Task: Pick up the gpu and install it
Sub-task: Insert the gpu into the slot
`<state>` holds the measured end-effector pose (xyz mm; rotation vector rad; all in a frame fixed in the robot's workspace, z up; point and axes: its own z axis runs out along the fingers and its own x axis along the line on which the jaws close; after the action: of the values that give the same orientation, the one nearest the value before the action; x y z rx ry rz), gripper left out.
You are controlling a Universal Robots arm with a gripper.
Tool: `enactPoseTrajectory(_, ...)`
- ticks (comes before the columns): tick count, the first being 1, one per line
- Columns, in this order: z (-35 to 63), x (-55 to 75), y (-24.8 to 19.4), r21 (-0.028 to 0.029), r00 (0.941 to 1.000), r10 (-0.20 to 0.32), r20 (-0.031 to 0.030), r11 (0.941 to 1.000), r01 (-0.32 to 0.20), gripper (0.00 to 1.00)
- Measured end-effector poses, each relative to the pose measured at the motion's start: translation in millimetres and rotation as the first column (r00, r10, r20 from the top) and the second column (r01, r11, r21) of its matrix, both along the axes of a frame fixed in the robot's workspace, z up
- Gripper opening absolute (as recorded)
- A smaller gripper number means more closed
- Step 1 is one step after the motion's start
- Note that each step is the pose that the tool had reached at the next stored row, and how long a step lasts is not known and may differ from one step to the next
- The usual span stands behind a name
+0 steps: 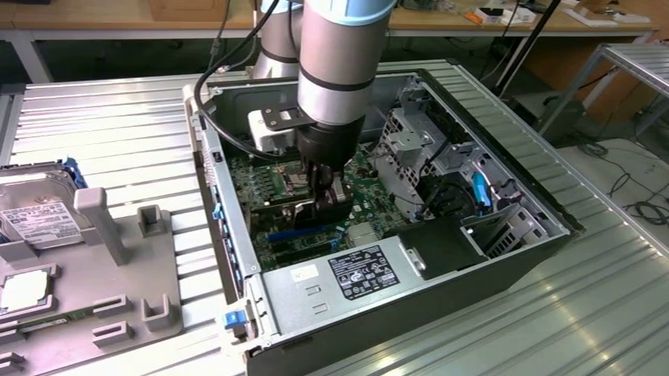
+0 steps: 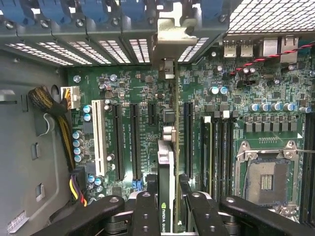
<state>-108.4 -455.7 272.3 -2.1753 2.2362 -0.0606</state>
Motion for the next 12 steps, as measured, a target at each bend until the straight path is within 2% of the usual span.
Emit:
enactPoseTrajectory(4, 0.0, -0.5, 0.4, 0.0006, 1.0000, 0.005, -0.0001, 1.0000, -0.005, 0.27)
enactPoseTrajectory(5, 0.1, -0.5, 0.3, 0.0047, 1.0000, 0.006, 0.0000, 1.0000, -0.006, 0.27)
enactPoseTrajectory(6, 0.0, -0.5, 0.4, 0.0132, 1.0000, 0.006, 0.0002, 0.9999, -0.006, 0.27)
enactPoseTrajectory(7, 0.0, -0.5, 0.4, 0.0144, 1.0000, 0.006, 0.0002, 0.9999, -0.006, 0.27)
enactPoseTrajectory(12, 0.0, -0.4, 0.4, 0.0142, 0.9997, 0.023, 0.0008, 0.9996, -0.023, 0.27)
